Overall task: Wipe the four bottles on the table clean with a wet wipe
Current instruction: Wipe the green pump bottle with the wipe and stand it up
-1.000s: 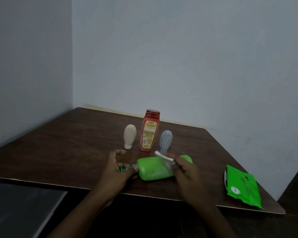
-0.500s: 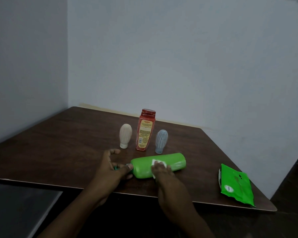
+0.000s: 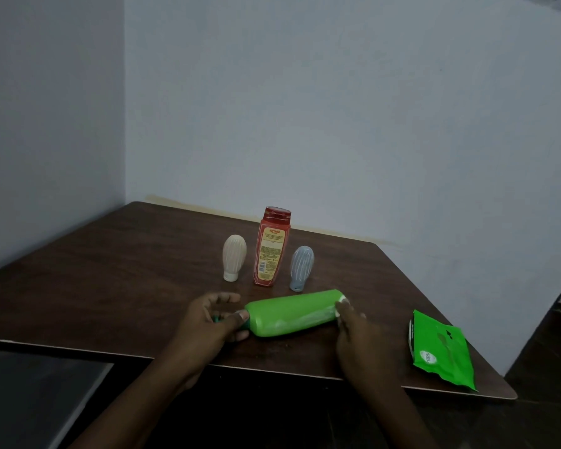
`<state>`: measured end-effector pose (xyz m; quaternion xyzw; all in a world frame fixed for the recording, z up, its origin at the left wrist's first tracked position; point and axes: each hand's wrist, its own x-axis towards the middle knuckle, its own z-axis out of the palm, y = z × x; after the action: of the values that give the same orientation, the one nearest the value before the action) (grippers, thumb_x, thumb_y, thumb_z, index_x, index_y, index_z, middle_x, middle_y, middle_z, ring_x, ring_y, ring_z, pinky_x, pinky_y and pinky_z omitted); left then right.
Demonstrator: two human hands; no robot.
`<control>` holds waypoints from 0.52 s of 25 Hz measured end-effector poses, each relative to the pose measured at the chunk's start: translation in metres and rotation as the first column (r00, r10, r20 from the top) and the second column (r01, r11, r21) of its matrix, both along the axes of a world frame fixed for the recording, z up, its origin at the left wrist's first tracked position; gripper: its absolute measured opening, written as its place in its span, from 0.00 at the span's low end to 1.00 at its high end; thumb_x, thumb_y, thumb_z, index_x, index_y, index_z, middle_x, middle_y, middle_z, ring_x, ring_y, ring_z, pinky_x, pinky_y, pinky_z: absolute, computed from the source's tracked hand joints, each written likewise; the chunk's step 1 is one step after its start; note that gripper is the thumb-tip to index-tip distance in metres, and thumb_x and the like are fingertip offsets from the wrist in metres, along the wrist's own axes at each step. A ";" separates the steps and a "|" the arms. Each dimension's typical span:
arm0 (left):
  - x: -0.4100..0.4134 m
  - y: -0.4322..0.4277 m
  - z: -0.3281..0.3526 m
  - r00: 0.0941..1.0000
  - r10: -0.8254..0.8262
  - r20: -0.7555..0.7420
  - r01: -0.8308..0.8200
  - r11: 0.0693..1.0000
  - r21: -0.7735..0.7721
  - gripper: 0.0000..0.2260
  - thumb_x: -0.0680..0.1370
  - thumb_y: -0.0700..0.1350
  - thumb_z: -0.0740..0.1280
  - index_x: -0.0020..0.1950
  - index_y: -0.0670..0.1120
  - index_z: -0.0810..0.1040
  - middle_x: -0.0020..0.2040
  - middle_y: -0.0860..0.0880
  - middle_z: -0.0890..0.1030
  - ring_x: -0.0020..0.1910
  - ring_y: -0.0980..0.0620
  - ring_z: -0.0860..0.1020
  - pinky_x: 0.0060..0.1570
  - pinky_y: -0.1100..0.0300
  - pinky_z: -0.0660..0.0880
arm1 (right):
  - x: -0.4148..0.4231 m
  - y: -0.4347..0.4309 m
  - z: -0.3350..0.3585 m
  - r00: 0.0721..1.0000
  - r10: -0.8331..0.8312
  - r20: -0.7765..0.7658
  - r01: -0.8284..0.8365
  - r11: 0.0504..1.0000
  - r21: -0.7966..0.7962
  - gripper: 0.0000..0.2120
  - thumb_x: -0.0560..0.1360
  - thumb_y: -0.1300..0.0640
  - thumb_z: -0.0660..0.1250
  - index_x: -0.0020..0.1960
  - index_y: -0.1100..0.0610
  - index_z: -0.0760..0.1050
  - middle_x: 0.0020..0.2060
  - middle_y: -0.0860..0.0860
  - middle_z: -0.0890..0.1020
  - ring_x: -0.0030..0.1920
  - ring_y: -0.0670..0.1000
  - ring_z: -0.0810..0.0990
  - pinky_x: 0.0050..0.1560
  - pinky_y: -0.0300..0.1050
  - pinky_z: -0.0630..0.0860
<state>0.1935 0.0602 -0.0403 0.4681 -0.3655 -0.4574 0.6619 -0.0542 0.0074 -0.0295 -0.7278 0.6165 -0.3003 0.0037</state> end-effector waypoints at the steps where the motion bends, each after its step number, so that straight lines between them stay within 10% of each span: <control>1: 0.000 0.000 -0.001 1.000 -0.018 0.026 0.018 1.000 0.000 0.10 0.77 0.30 0.72 0.57 0.37 0.80 0.50 0.32 0.84 0.43 0.45 0.85 0.38 0.60 0.85 | 0.011 0.007 -0.008 0.998 0.059 0.008 -0.059 0.998 -0.010 0.21 0.79 0.61 0.58 0.71 0.53 0.70 0.67 0.57 0.76 0.67 0.59 0.74 0.64 0.51 0.72; 5: 0.001 0.000 -0.005 0.997 -0.053 0.057 0.053 0.999 -0.011 0.05 0.77 0.30 0.71 0.52 0.34 0.84 0.47 0.35 0.87 0.42 0.48 0.86 0.40 0.62 0.84 | 0.047 0.041 -0.022 0.930 0.356 0.093 -0.347 0.932 -0.102 0.23 0.78 0.65 0.58 0.72 0.56 0.70 0.70 0.50 0.72 0.72 0.49 0.69 0.73 0.43 0.62; 9: 0.002 -0.004 -0.006 0.999 -0.021 0.048 0.021 1.000 0.007 0.04 0.78 0.32 0.71 0.52 0.33 0.83 0.49 0.34 0.86 0.43 0.47 0.86 0.38 0.64 0.83 | 0.044 0.055 0.010 0.704 0.491 0.513 -0.550 0.834 -0.042 0.15 0.81 0.62 0.62 0.63 0.48 0.79 0.59 0.42 0.81 0.60 0.38 0.78 0.60 0.33 0.73; 13: 0.001 -0.006 -0.006 0.999 -0.023 0.025 0.022 1.000 0.019 0.04 0.79 0.32 0.70 0.51 0.31 0.83 0.50 0.33 0.85 0.43 0.48 0.86 0.39 0.61 0.84 | -0.002 0.016 0.023 0.879 0.173 0.445 -0.140 0.984 -0.106 0.16 0.80 0.62 0.62 0.61 0.46 0.79 0.49 0.48 0.85 0.47 0.44 0.82 0.45 0.32 0.74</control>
<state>0.1945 0.0543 -0.0464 0.4757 -0.3748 -0.4623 0.6477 -0.0557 0.0236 -0.0062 -0.6850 0.5269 -0.4817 0.1454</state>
